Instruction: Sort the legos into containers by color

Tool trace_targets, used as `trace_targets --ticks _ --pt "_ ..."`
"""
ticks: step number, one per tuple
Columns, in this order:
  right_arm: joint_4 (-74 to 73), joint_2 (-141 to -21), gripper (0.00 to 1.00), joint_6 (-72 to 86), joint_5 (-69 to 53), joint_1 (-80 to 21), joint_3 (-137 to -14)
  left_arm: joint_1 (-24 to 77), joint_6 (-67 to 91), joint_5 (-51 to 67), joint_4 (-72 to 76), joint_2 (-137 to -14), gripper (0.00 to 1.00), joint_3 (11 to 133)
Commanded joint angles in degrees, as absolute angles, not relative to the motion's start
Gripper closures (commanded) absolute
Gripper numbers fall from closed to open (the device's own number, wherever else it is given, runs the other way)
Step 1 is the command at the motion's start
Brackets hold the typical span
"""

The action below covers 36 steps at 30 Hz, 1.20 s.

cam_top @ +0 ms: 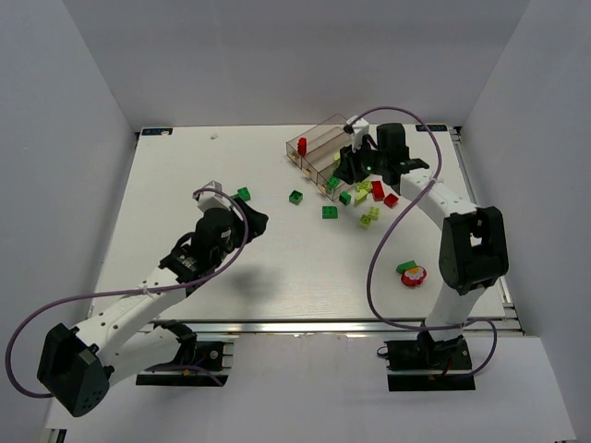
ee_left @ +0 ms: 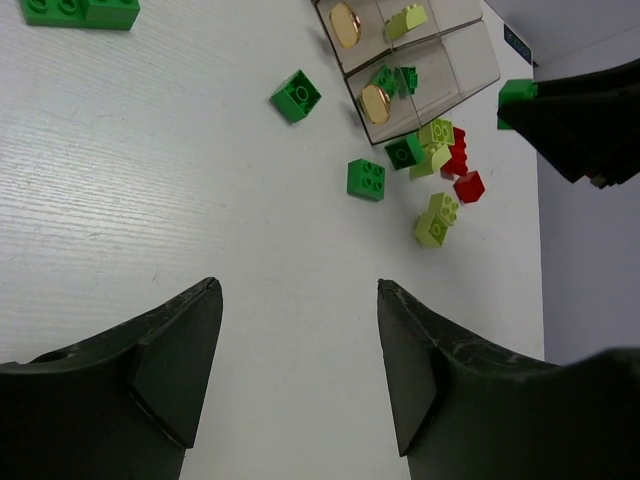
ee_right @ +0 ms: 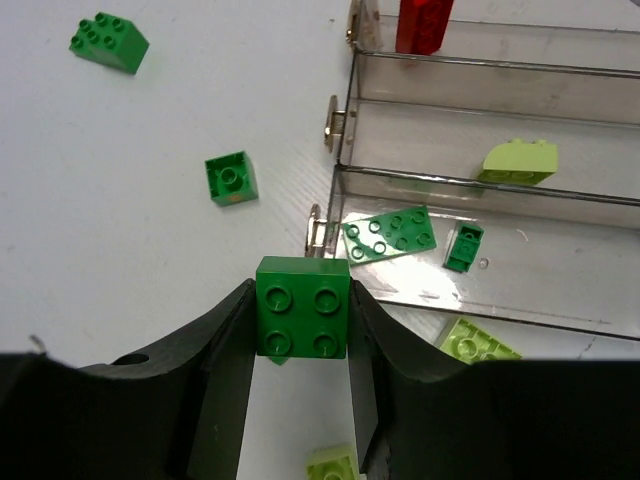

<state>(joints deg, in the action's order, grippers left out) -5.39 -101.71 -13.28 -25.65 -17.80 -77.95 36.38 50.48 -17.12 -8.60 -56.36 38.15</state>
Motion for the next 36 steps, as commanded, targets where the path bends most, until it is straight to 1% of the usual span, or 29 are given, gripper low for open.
trace_targets --ticks 1,5,11,14,15,21,27,29,31,32,33,34,36 --pt "-0.62 -104.06 1.00 -6.95 -26.02 -17.05 -80.94 36.21 50.54 -16.26 -7.56 -55.46 0.27 36.74" --pt "2.02 -107.40 1.00 -6.94 -24.44 -17.14 -82.79 36.21 51.24 -15.56 -6.60 -55.28 0.27 35.60" --pt "5.36 -111.70 0.86 -8.43 -22.50 -17.05 -84.72 36.21 51.42 -14.33 -5.54 -56.69 0.27 35.33" --pt "4.75 -113.81 0.75 -9.75 -21.62 -16.96 -86.31 36.21 51.42 -13.71 -5.28 -57.56 0.27 35.51" --pt "4.75 -114.34 0.70 -10.02 -21.45 -17.05 -86.40 36.21 51.50 -13.62 -5.19 -57.57 0.27 35.42" --pt "4.31 -115.66 0.51 -11.60 -20.83 -16.70 -86.48 36.21 51.59 -13.27 -4.48 -58.18 0.27 34.98" --pt "3.96 -115.32 0.40 -11.69 -21.27 -16.26 -86.66 36.21 51.42 -13.01 -4.92 -60.20 0.26 36.03" --pt "3.17 -114.96 0.38 -11.78 -22.40 -16.00 -87.10 36.21 51.24 -13.44 -6.06 -60.99 0.26 36.91" --pt "0.10 -113.91 0.33 -14.22 -24.07 -15.38 -88.76 36.21 51.33 -15.11 -8.77 -62.40 0.23 39.10" --pt "-6.00 -112.86 0.23 -16.50 -28.43 -15.21 -89.73 36.04 51.85 -16.34 -10.36 -63.01 0.20 40.33" --pt "-9.02 -112.16 0.16 -18.96 -30.83 -14.77 -91.65 35.77 52.12 -18.44 -11.94 -64.50 0.15 43.30" --pt "-11.40 -111.19 0.11 -23.16 -33.02 -14.50 -92.02 34.47 52.21 -18.98 -15.61 -65.47 0.13 45.16" --pt "-15.45 -107.52 0.11 -26.70 -38.31 -14.15 -91.50 31.66 51.95 -18.11 -18.97 -68.01 0.10 51.11"
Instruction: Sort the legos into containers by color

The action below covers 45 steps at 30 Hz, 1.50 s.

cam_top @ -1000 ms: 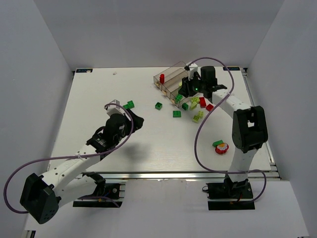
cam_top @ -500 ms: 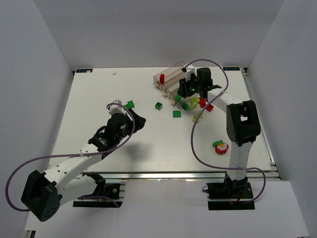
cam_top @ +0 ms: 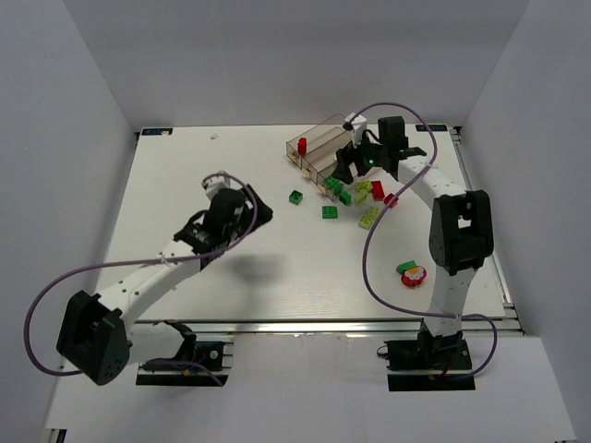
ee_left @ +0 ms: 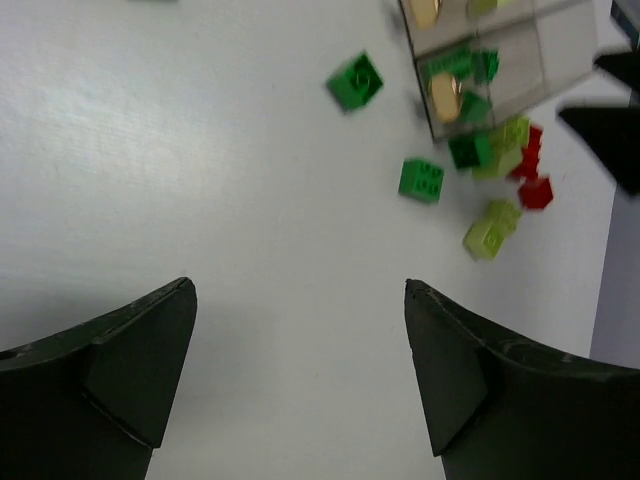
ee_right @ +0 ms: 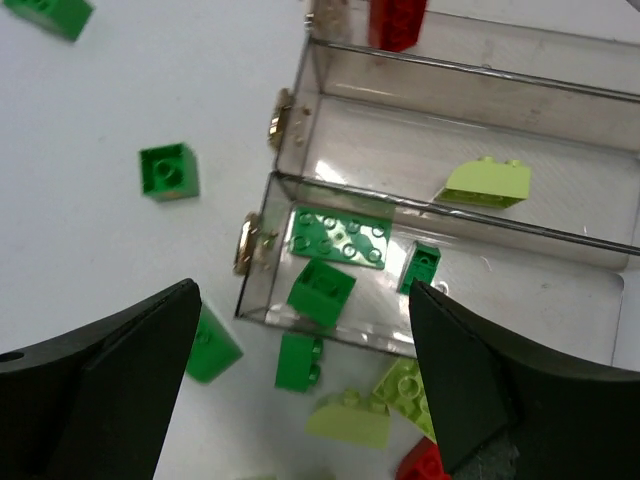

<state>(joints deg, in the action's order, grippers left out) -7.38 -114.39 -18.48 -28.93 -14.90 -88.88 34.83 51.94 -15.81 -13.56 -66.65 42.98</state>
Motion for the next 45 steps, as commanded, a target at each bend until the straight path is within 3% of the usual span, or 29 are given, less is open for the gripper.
trace_targets --ticks 1,7,11,13,16,17,18,22,24,32,45 --pt "-16.08 -105.92 0.11 -28.20 -39.63 -14.06 -89.32 28.16 51.42 -15.32 -22.12 -71.25 0.05 53.15" --pt "-9.33 -92.21 0.11 -30.33 -42.98 -13.97 -74.05 20.05 39.32 -14.94 -36.90 -86.90 0.02 73.36" --pt "-11.32 -87.89 0.13 -29.80 -45.08 -13.71 -72.15 18.63 33.67 -16.44 -42.53 -99.63 0.02 84.71" --pt "-14.22 -88.15 0.21 -29.10 -48.06 -13.27 -73.38 18.20 31.30 -16.35 -44.03 -103.17 0.02 89.79" --pt "-14.85 -88.15 0.42 -28.39 -50.70 -12.83 -74.09 18.11 27.10 -15.65 -45.53 -109.76 0.05 94.55" --pt "-15.46 -88.24 0.54 -28.39 -51.15 -12.75 -74.53 18.11 25.77 -14.86 -45.44 -110.99 0.07 96.92" --pt "-15.64 -88.24 0.58 -28.13 -51.50 -12.83 -74.71 18.11 24.10 -14.24 -45.27 -113.09 0.13 97.81" --pt "-15.64 -88.33 0.54 -26.81 -51.77 -12.74 -74.53 18.19 12.17 -11.35 -45.09 -116.45 0.30 100.37" --pt "-15.56 -88.50 0.52 -26.72 -51.68 -12.57 -74.27 18.11 7.58 -9.94 -44.57 -116.72 0.32 99.24" --pt "-16.08 -89.12 0.48 -25.76 -51.77 -12.39 -74.71 18.02 -10.18 -9.67 -39.81 -115.21 0.22 92.72" --pt "-18.89 -90.17 0.48 -26.28 -50.71 -12.39 -77.16 16.08 -16.69 -2.38 -40.35 -122.96 0.23 99.50"
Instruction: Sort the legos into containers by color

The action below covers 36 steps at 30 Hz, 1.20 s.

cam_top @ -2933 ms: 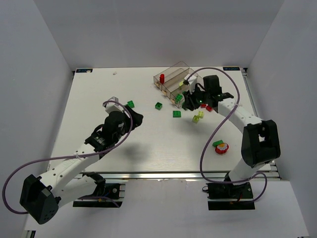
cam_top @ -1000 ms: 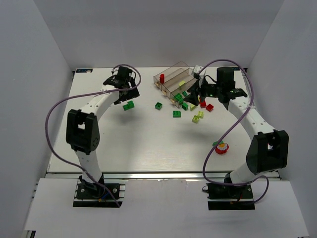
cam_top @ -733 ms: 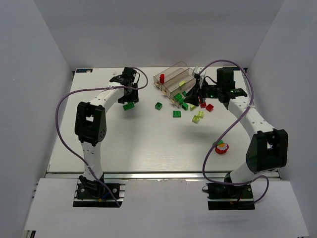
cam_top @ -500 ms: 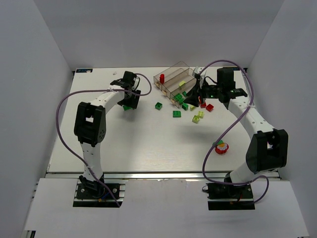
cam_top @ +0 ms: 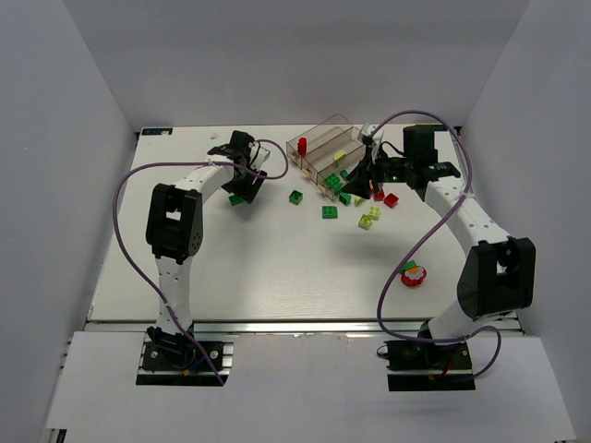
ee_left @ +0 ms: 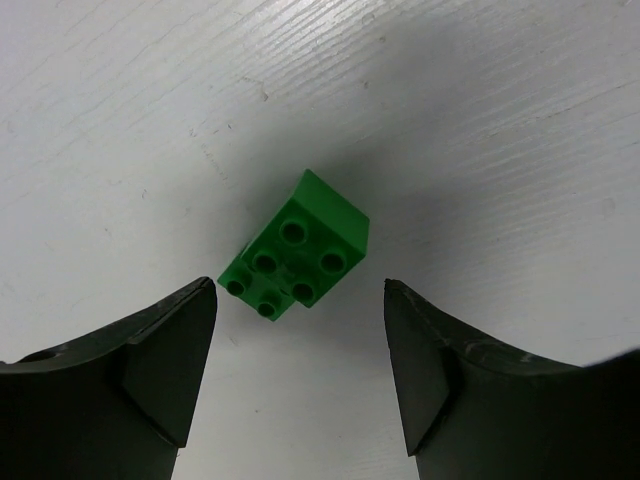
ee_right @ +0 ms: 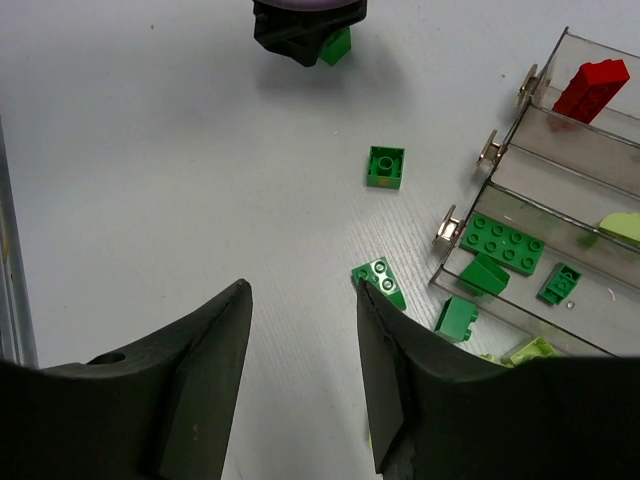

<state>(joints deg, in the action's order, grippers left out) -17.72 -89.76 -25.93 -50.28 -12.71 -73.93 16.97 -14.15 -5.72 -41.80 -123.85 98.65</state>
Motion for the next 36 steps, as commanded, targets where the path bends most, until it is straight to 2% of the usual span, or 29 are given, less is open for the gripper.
trace_targets --ticks 1,26,32,36 --pt "-19.16 -90.44 0.48 -26.63 -50.54 -12.39 -77.43 16.00 -17.40 -2.20 -40.08 -123.05 0.23 99.14" --pt "-20.48 -91.84 0.48 -26.54 -49.22 -12.39 -79.19 13.80 -23.12 7.21 -37.09 -125.59 0.32 100.28" --pt "-20.04 -91.93 0.49 -26.10 -49.31 -12.39 -79.28 13.71 -22.94 7.73 -36.91 -125.95 0.40 100.28" --pt "-20.13 -91.93 0.49 -25.93 -49.48 -12.39 -79.01 13.71 -22.41 7.74 -36.74 -125.68 0.41 100.81"
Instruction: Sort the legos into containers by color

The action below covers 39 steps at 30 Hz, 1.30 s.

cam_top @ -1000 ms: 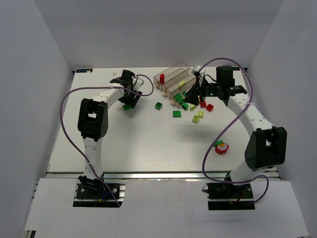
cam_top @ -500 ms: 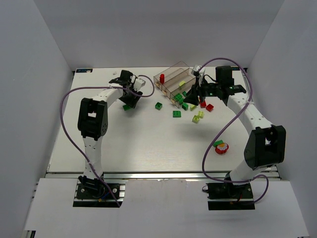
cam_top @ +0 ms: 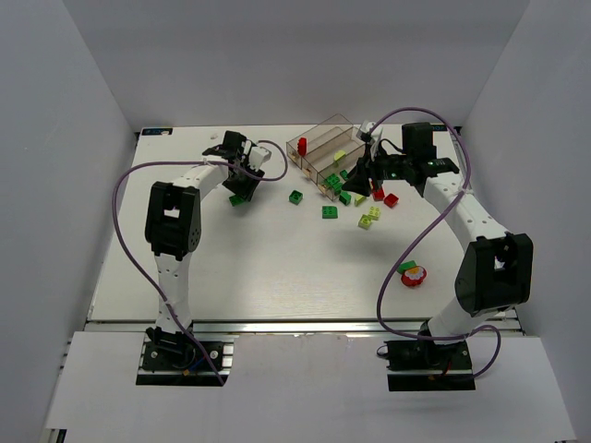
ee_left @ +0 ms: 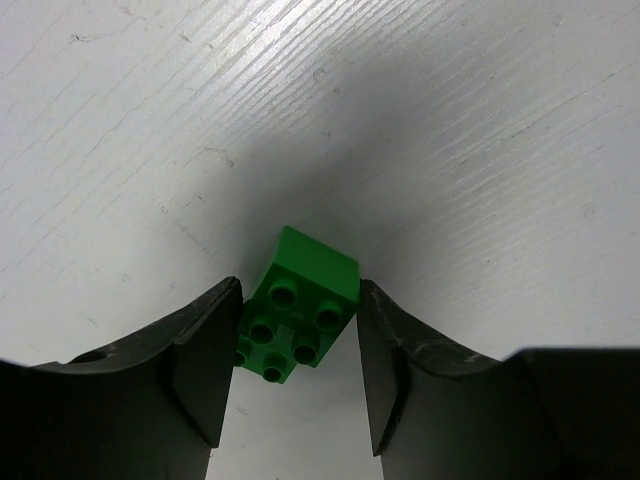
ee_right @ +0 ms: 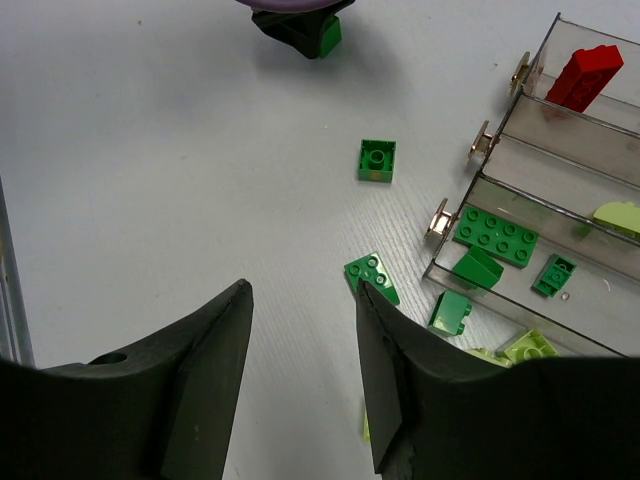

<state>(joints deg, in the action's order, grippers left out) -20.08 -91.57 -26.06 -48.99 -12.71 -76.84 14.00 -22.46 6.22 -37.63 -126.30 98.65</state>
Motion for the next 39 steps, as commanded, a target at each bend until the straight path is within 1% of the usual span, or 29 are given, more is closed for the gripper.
trace_targets --ticks 1,4,5,10,15,21,23,25,26,28,29,30,34,36,39 --pt "-20.04 -91.93 0.49 -25.84 -49.48 -12.39 -78.84 13.71 -22.24 7.56 -36.83 -125.60 0.41 100.98" --pt "-20.04 -91.93 0.49 -25.84 -49.57 -12.39 -78.75 13.71 -21.89 7.38 -36.48 -124.89 0.40 101.07" --pt "-20.04 -91.93 0.49 -25.75 -49.57 -12.39 -78.75 13.71 -21.80 7.30 -36.21 -124.72 0.37 100.99" --pt "-19.78 -91.93 0.49 -25.58 -49.66 -12.39 -78.75 13.71 -21.53 6.86 -35.77 -123.84 0.35 100.90" --pt "-19.60 -91.85 0.49 -25.49 -49.75 -12.39 -78.75 13.71 -21.45 7.03 -35.77 -123.93 0.36 100.37" --pt "-19.60 -91.85 0.49 -25.49 -49.75 -12.39 -78.66 13.71 -21.27 7.29 -35.68 -123.58 0.41 100.55" --pt "-19.60 -91.85 0.49 -25.49 -49.83 -12.39 -78.66 13.71 -21.09 7.47 -35.77 -123.57 0.48 100.81" --pt "-19.60 -91.85 0.49 -25.49 -49.75 -12.39 -78.66 13.71 -20.83 7.56 -35.95 -123.57 0.57 101.07" --pt "-19.69 -91.85 0.49 -25.49 -49.75 -12.39 -78.66 13.71 -20.66 7.65 -36.12 -123.49 0.65 101.25" --pt "-19.60 -91.85 0.49 -25.49 -49.83 -12.39 -78.57 13.71 -19.96 7.91 -36.12 -123.31 0.73 101.51" --pt "-19.60 -91.85 0.49 -25.49 -49.92 -12.39 -78.57 13.71 -19.60 8.00 -35.95 -123.22 0.80 101.51" --pt "-19.69 -91.85 0.49 -25.49 -49.83 -12.39 -78.57 13.71 -18.73 8.00 -35.86 -122.79 0.83 101.60" --pt "-19.77 -91.85 0.49 -25.58 -50.18 -12.39 -78.57 13.62 -14.42 8.08 -34.72 -121.12 0.89 101.95" --pt "-20.12 -91.93 0.49 -25.58 -51.32 -12.39 -78.66 13.54 -10.57 10.62 -33.76 -120.06 0.91 102.22" --pt "-22.66 -92.72 0.45 -25.67 -53.25 -12.92 -79.80 13.36 -3.12 15.98 -30.86 -117.08 0.95 101.08"
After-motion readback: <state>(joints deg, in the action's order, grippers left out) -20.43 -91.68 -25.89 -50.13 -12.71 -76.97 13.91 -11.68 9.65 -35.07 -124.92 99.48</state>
